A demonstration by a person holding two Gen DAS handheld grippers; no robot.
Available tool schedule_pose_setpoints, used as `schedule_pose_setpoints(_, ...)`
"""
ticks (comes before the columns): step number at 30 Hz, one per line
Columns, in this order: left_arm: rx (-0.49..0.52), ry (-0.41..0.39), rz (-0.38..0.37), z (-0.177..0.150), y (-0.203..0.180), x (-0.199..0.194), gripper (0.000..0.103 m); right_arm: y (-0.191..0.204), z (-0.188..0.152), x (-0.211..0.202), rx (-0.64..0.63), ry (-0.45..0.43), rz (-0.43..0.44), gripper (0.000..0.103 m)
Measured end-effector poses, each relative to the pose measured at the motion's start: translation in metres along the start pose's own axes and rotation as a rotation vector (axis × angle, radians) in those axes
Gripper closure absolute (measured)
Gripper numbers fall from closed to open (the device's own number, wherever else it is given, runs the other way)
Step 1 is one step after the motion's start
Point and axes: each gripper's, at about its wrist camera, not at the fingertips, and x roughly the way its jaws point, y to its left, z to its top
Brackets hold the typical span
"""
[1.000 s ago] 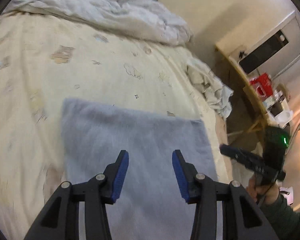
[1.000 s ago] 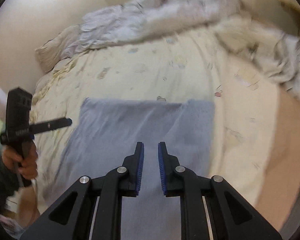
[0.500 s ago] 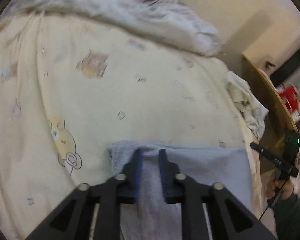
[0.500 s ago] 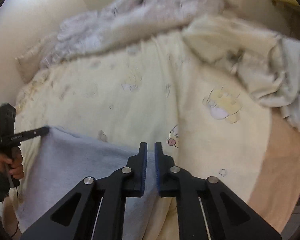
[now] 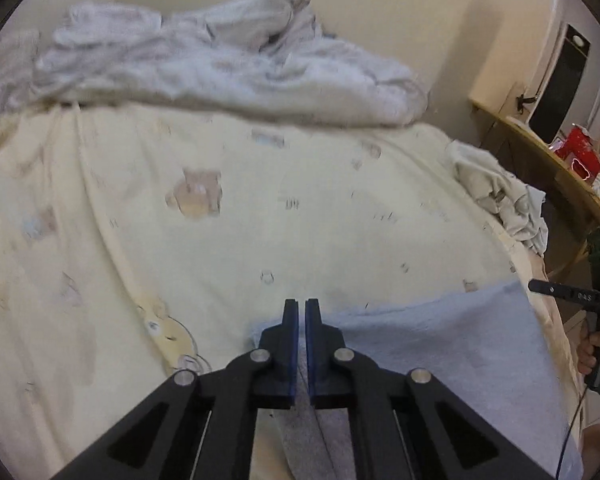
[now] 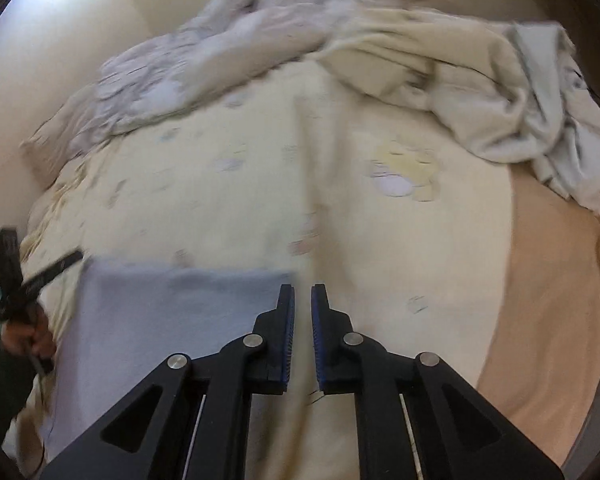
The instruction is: Fold clothes
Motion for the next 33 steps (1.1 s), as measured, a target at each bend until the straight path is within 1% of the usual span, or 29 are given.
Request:
schedule_pose_setpoints(2,0.019,0.001,-0.066,-0.004,0.001,-0.013,0.1,0.019,-0.005,0.0,-0.014,0.033,0.078,0.092)
schedule_pose_setpoints(4,0.07,0.045,-0.139,-0.008,-0.016,-0.004,0.1,0.042,-0.009,0.011,-0.025,0.087,0.156,0.092)
schedule_pose_setpoints(6,0.121,0.09,-0.211,-0.013,-0.032,0.004,0.1,0.057,-0.011,0.024,-0.032,0.111,0.21,0.092)
schedule_pose_setpoints(7,0.143,0.109,-0.244,-0.015,-0.04,0.008,0.1,0.067,-0.011,0.032,-0.031,0.132,0.252,0.092)
schedule_pose_setpoints(10,0.176,0.136,-0.306,-0.015,-0.064,0.017,0.1,0.099,-0.01,0.057,-0.083,0.161,0.291,0.092)
schedule_pose_setpoints(12,0.199,0.159,-0.339,-0.015,-0.076,0.022,0.1,0.123,-0.003,0.072,-0.097,0.177,0.338,0.092)
schedule_pose_setpoints(14,0.237,0.182,-0.296,-0.016,-0.087,0.034,0.1,0.137,0.003,0.089,-0.126,0.194,0.329,0.092)
schedule_pose_setpoints(16,0.221,0.211,-0.259,-0.015,-0.083,0.05,0.1,0.143,0.005,0.108,-0.147,0.213,0.292,0.092)
schedule_pose_setpoints(18,0.201,0.229,-0.223,-0.01,-0.078,0.067,0.101,0.135,0.009,0.121,-0.134,0.213,0.26,0.1)
schedule_pose_setpoints(19,0.201,0.226,-0.205,-0.007,-0.076,0.07,0.101,0.13,0.011,0.124,-0.127,0.204,0.246,0.101)
schedule_pose_setpoints(22,0.199,0.212,-0.168,0.0,-0.066,0.07,0.101,0.116,0.017,0.117,-0.123,0.163,0.196,0.102)
schedule_pose_setpoints(23,0.208,0.202,-0.138,0.002,-0.063,0.069,0.101,0.113,0.019,0.114,-0.121,0.15,0.178,0.102)
schedule_pose_setpoints(24,0.201,0.185,-0.112,0.004,-0.058,0.065,0.101,0.112,0.02,0.109,-0.127,0.132,0.151,0.1)
schedule_pose_setpoints(25,0.169,0.159,-0.095,0.007,-0.048,0.056,0.101,0.112,0.021,0.102,-0.125,0.108,0.145,0.099)
schedule_pose_setpoints(26,0.128,0.144,-0.112,0.008,-0.04,0.046,0.101,0.111,0.023,0.095,-0.121,0.087,0.143,0.095)
schedule_pose_setpoints(27,0.092,0.127,-0.135,0.008,-0.033,0.036,0.101,0.109,0.021,0.086,-0.106,0.082,0.162,0.095)
schedule_pose_setpoints(28,0.079,0.11,-0.181,0.006,-0.033,0.026,0.1,0.111,0.018,0.079,-0.09,0.078,0.194,0.094)
schedule_pose_setpoints(30,0.087,0.105,-0.27,-0.003,-0.045,0.013,0.1,0.121,0.011,0.076,-0.074,0.098,0.262,0.093)
schedule_pose_setpoints(31,0.098,0.128,-0.302,-0.008,-0.056,0.013,0.1,0.126,0.006,0.08,-0.069,0.123,0.281,0.093)
schedule_pose_setpoints(32,0.114,0.153,-0.318,-0.015,-0.066,0.013,0.099,0.131,0.001,0.084,-0.069,0.149,0.293,0.093)
schedule_pose_setpoints(33,0.15,0.179,-0.284,-0.022,-0.076,0.017,0.099,0.136,-0.006,0.092,-0.09,0.179,0.265,0.093)
